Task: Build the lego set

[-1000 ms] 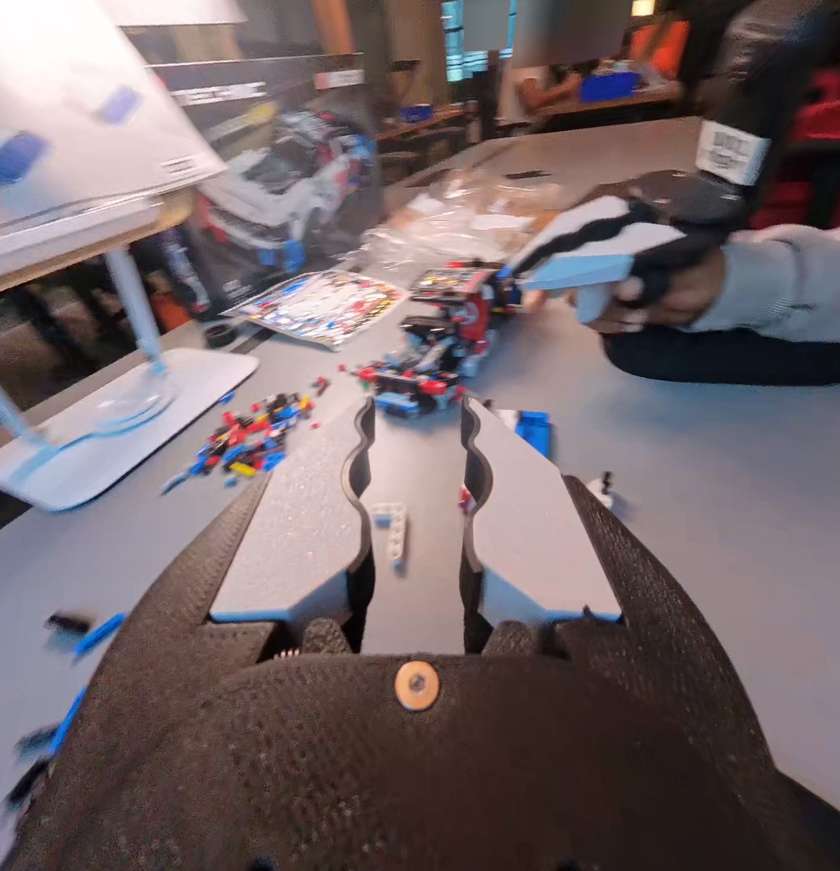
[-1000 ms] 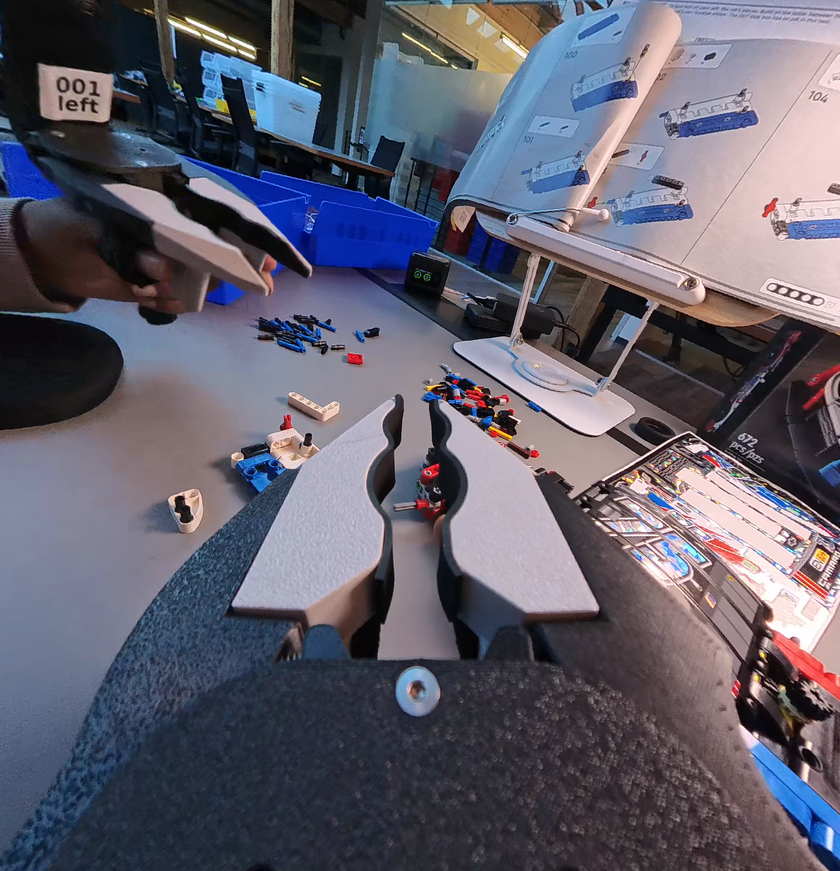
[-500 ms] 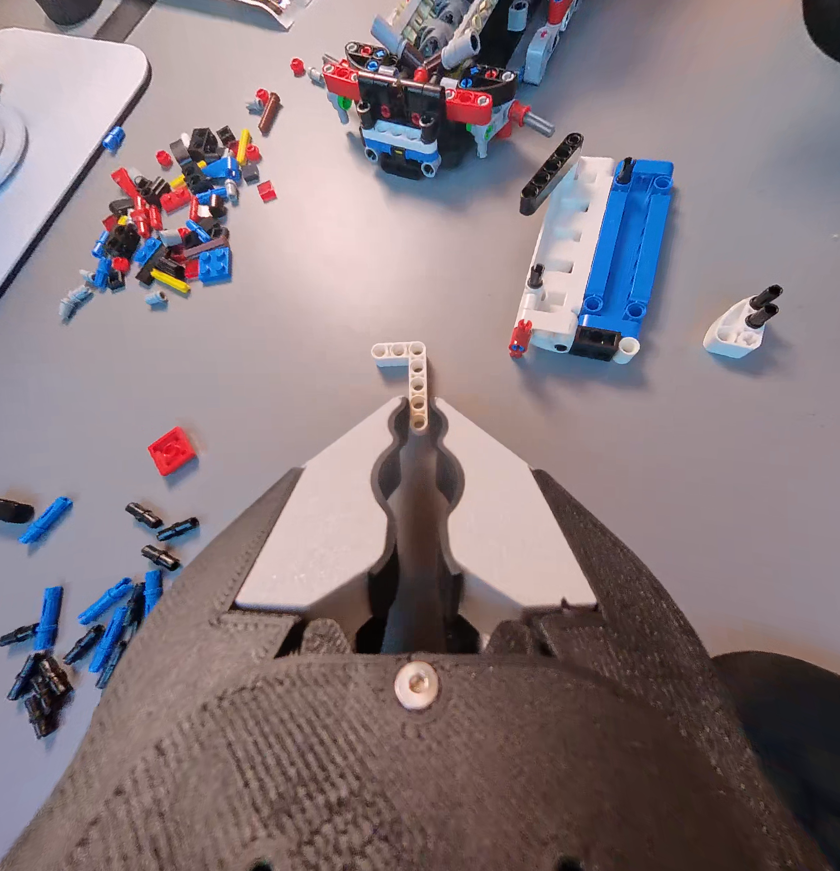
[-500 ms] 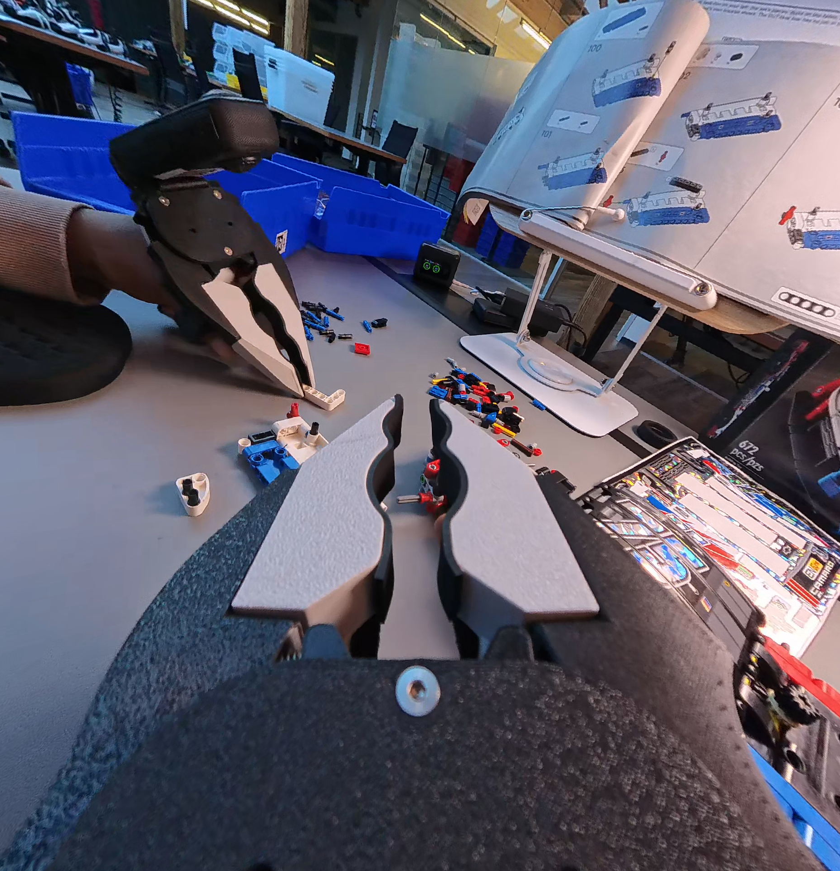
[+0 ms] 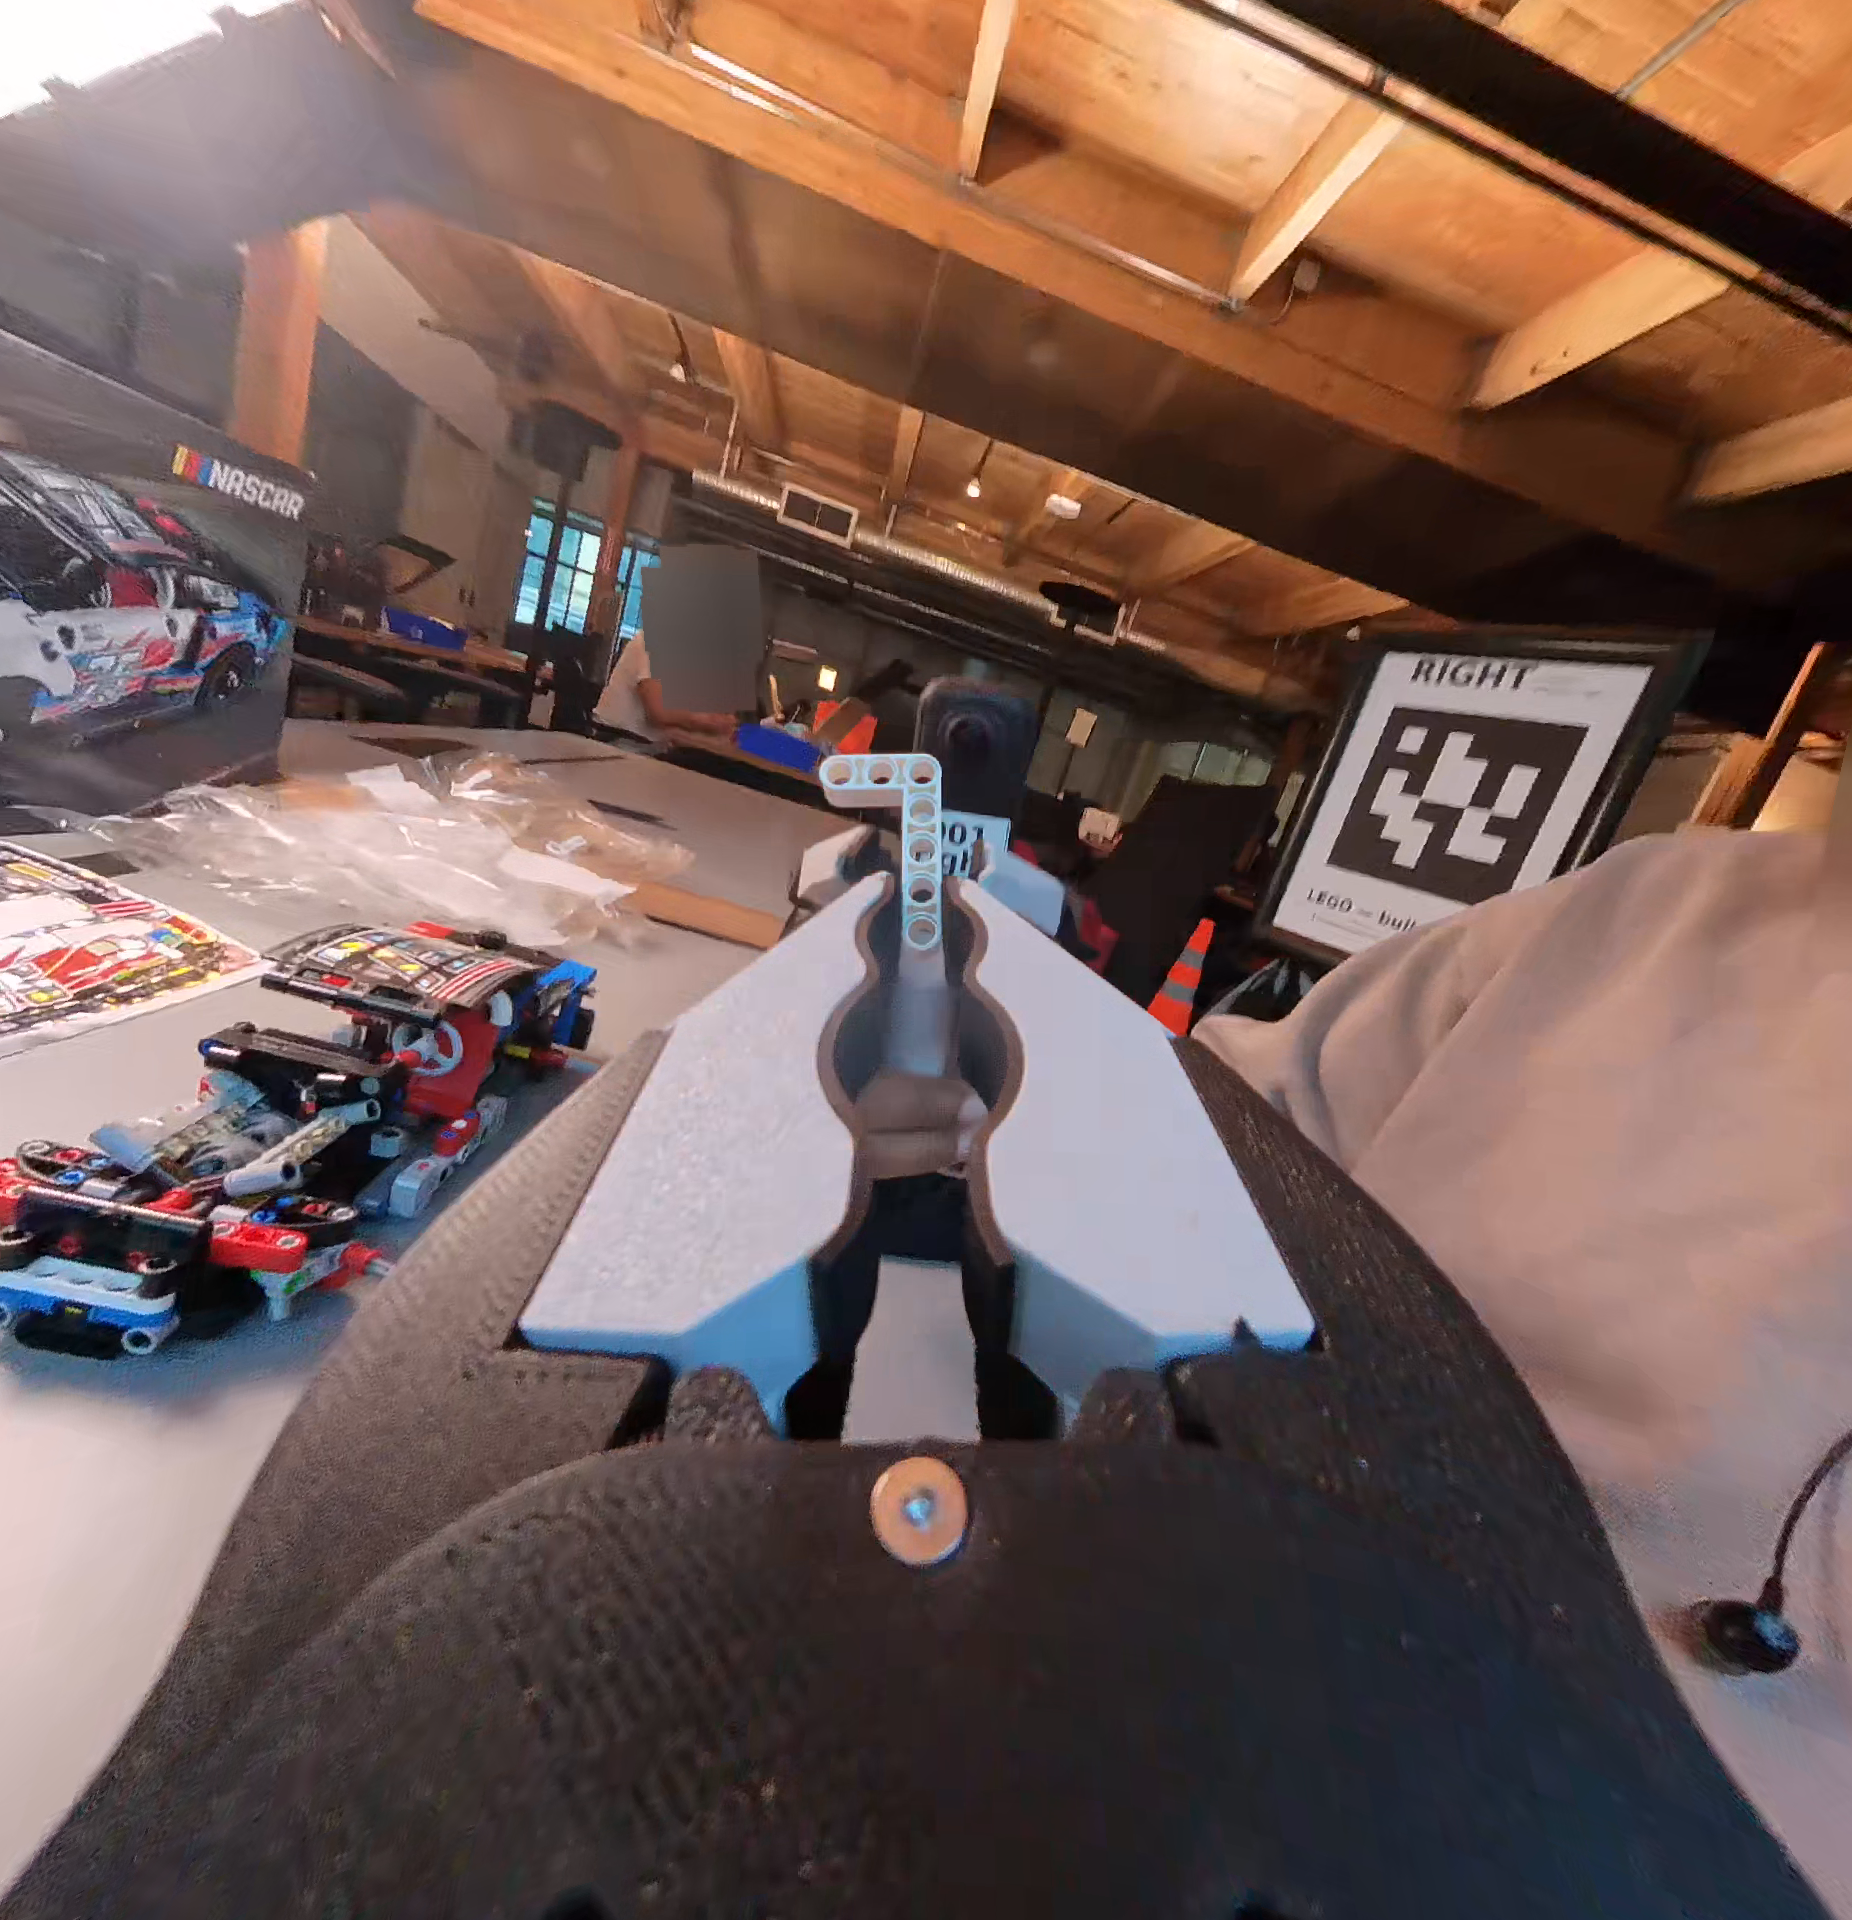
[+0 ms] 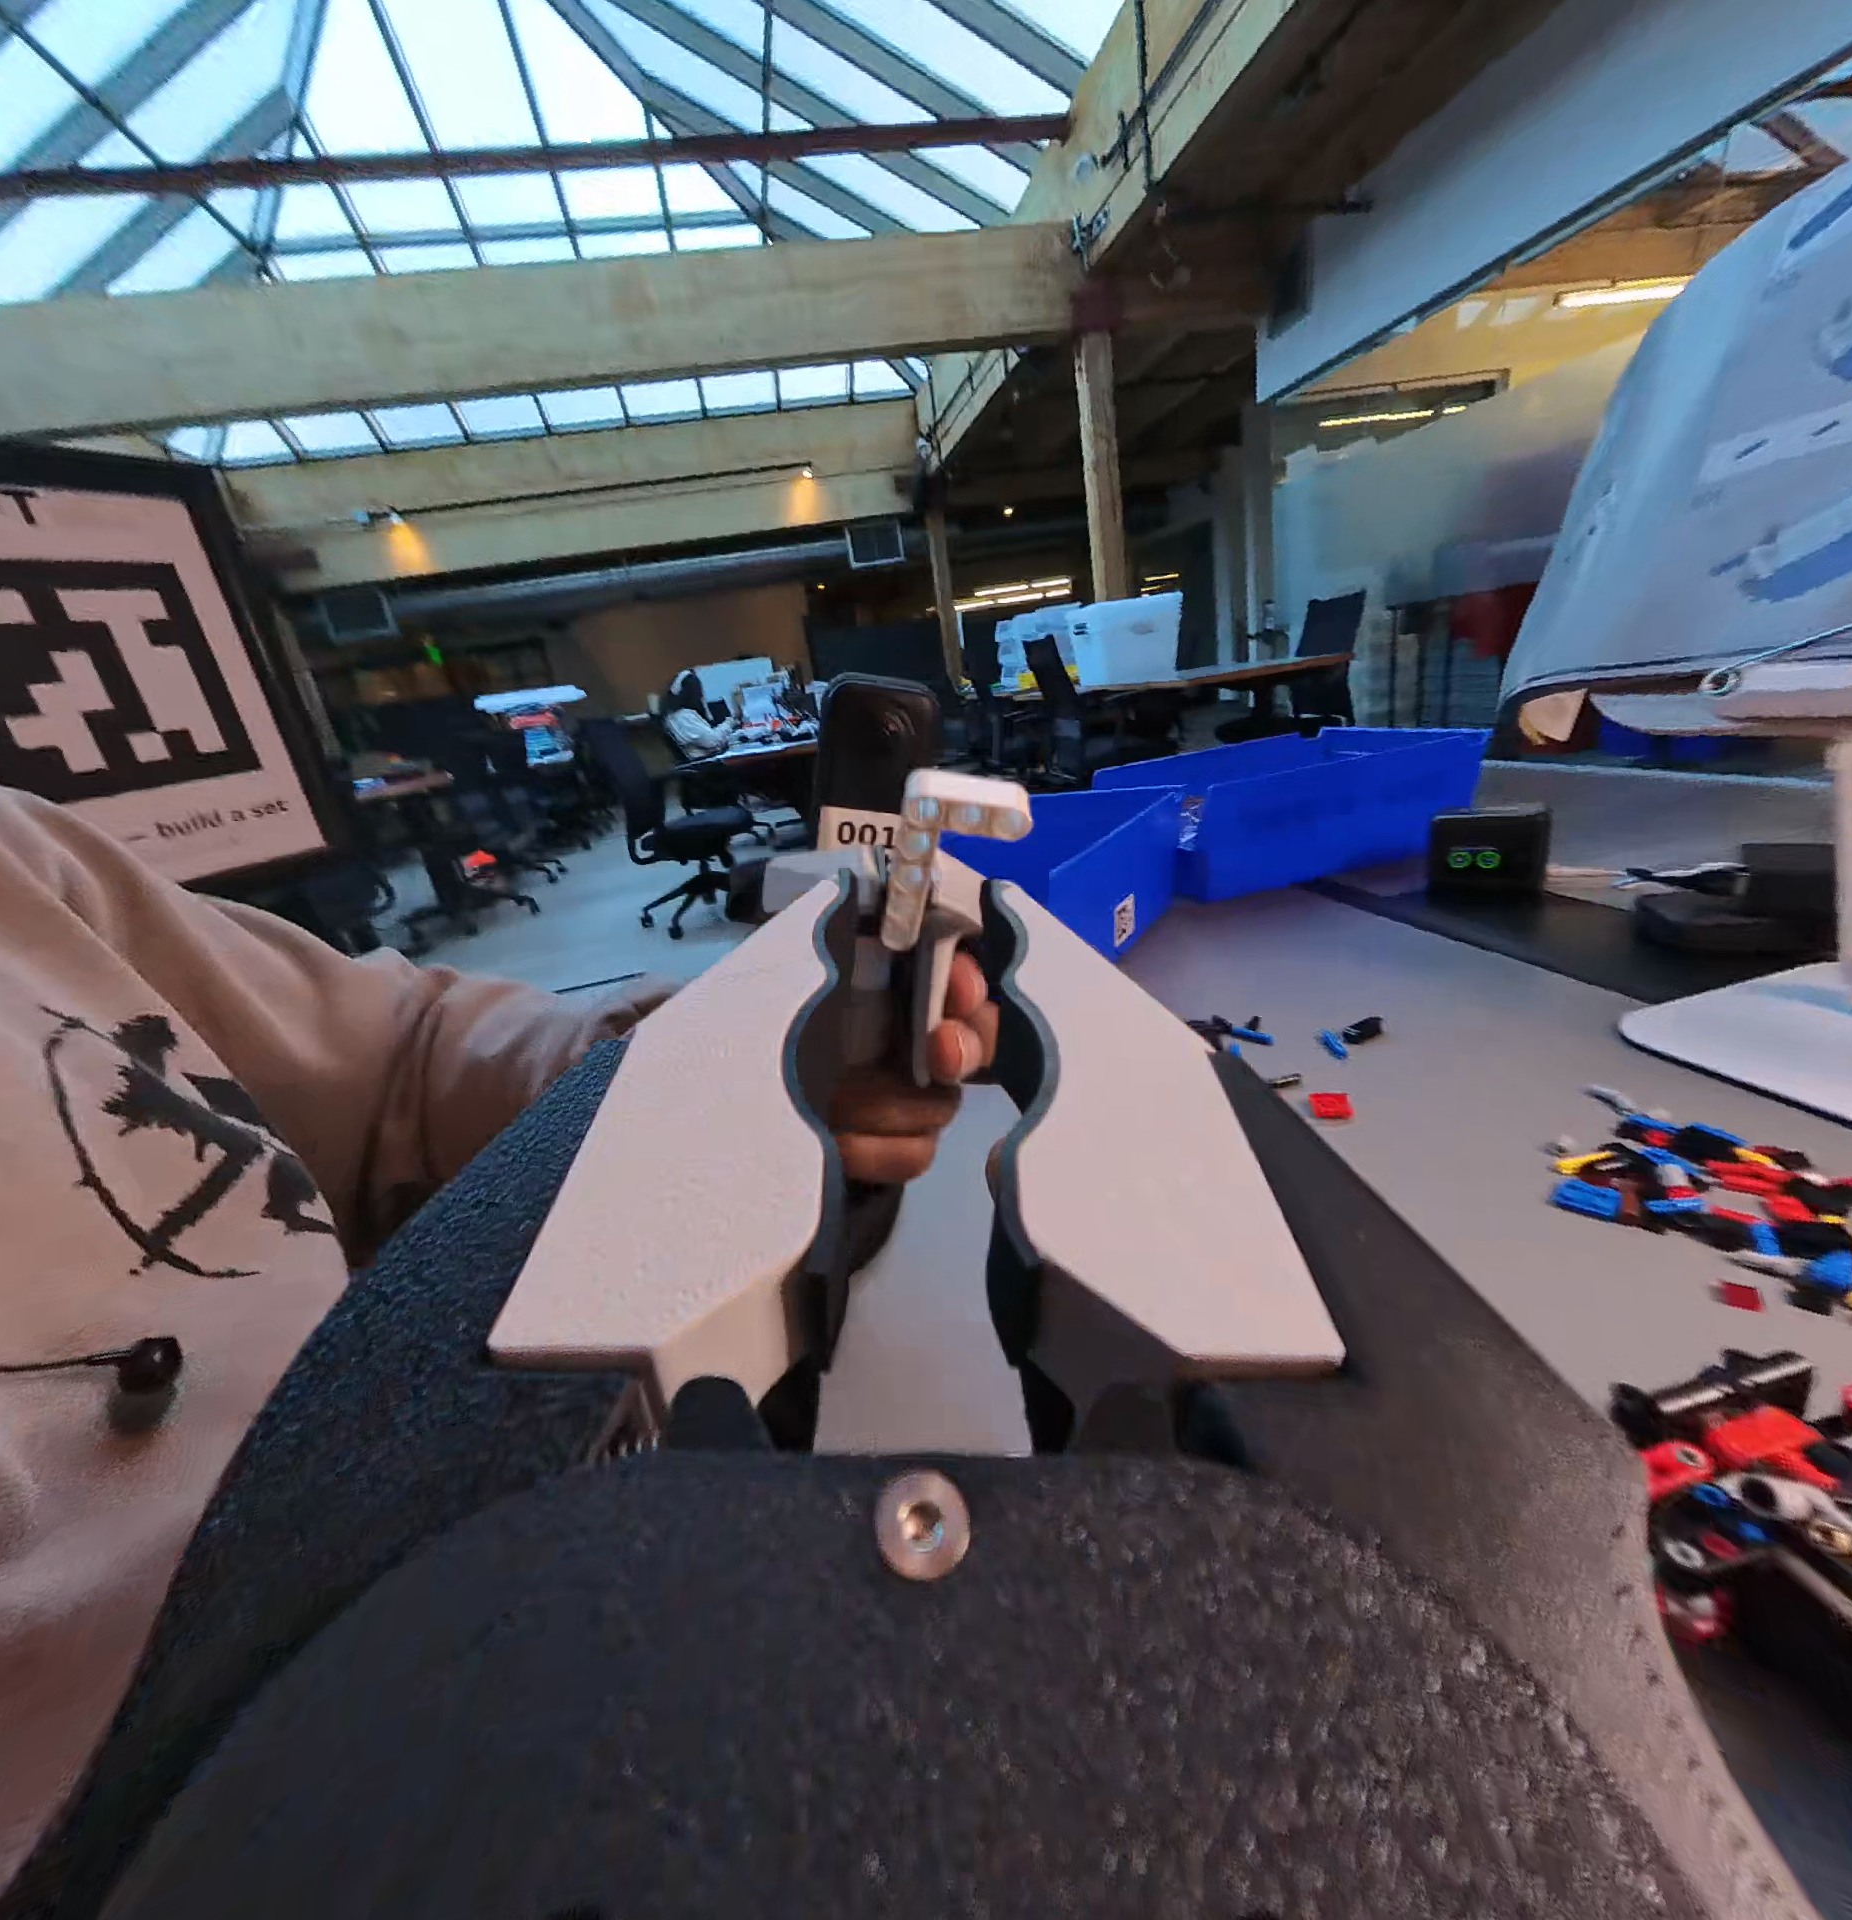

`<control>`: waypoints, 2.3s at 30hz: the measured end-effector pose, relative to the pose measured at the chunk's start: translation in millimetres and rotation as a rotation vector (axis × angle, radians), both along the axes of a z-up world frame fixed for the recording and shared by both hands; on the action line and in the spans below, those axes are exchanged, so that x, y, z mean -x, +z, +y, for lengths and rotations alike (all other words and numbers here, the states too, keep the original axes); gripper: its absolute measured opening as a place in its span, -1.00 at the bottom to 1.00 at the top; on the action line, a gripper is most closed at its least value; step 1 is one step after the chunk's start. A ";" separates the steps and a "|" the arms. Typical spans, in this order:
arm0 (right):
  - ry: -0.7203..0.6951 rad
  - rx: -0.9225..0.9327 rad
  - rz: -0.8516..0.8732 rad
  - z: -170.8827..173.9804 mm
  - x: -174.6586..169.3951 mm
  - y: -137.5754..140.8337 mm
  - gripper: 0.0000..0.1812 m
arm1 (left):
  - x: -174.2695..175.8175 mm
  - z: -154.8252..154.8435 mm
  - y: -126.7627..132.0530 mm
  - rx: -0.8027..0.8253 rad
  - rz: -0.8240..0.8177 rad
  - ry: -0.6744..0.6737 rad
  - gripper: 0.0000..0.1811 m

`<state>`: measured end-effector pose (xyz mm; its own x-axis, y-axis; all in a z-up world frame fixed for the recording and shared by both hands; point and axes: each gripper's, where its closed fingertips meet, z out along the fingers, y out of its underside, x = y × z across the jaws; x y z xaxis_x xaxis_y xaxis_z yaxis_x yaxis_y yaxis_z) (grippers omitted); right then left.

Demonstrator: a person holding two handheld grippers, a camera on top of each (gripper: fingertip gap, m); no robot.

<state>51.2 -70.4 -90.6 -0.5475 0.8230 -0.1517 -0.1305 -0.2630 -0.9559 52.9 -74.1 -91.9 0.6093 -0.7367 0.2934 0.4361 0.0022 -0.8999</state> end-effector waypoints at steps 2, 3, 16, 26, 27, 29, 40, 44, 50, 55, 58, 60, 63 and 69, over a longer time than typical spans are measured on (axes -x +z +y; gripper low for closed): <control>0.039 0.003 -0.026 -5.9 0.7 -3.8 -0.79 | -3.3 4.0 -6.6 -0.002 0.031 0.010 -0.95; 0.032 -0.004 -0.032 -5.6 1.0 -6.9 -0.83 | -4.9 3.8 -7.4 0.002 0.023 -0.006 -0.95; -0.063 -0.164 -0.080 6.6 1.0 -24.7 -0.95 | -5.1 9.8 -30.3 0.083 0.198 0.053 -0.85; -0.343 -0.937 -0.219 17.9 23.8 -100.4 -0.95 | 6.7 24.5 -75.7 0.308 0.374 0.169 -0.73; -0.358 -0.991 -0.225 18.9 24.8 -104.8 -0.95 | 5.9 26.2 -81.1 0.329 0.397 0.178 -0.72; -0.377 -1.078 -0.213 20.4 25.0 -110.4 -0.95 | 11.7 29.7 -88.4 0.348 0.452 0.232 -0.89; -0.382 -0.878 -0.096 17.1 19.8 -80.7 -0.86 | 12.8 19.5 -62.0 0.268 0.266 0.133 -0.93; -0.308 -0.548 -0.119 26.1 13.8 -60.4 -0.76 | 16.0 11.1 -35.2 0.148 0.148 0.102 -0.94; -0.027 -0.112 -0.185 17.4 4.0 -45.5 -0.70 | 9.6 -2.5 -19.2 0.035 0.135 0.048 -0.94; 0.056 -0.053 -0.176 8.6 0.7 -41.8 -0.78 | 5.7 -2.6 -21.0 0.050 0.116 0.020 -0.94; 0.077 -0.037 -0.182 5.9 0.4 -42.0 -0.87 | 3.9 -2.2 -22.3 0.064 0.091 -0.004 -0.94; 0.099 -0.022 -0.187 5.6 -1.8 -41.2 -0.89 | 4.6 -1.8 -23.4 0.076 0.081 -0.012 -0.94; 0.143 0.057 -0.207 8.8 -5.2 -36.9 -0.94 | 7.7 3.7 -33.3 0.156 0.074 -0.015 -0.94; 0.184 0.221 -0.363 20.0 0.1 -52.2 -0.94 | 11.4 12.4 -51.8 0.279 0.061 -0.015 -0.93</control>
<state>51.1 -50.3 -142.9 -0.5600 0.6437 -0.5216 0.2704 -0.4532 -0.8494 41.5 -61.7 -143.7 0.6219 -0.6415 0.4492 0.3794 -0.2550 -0.8894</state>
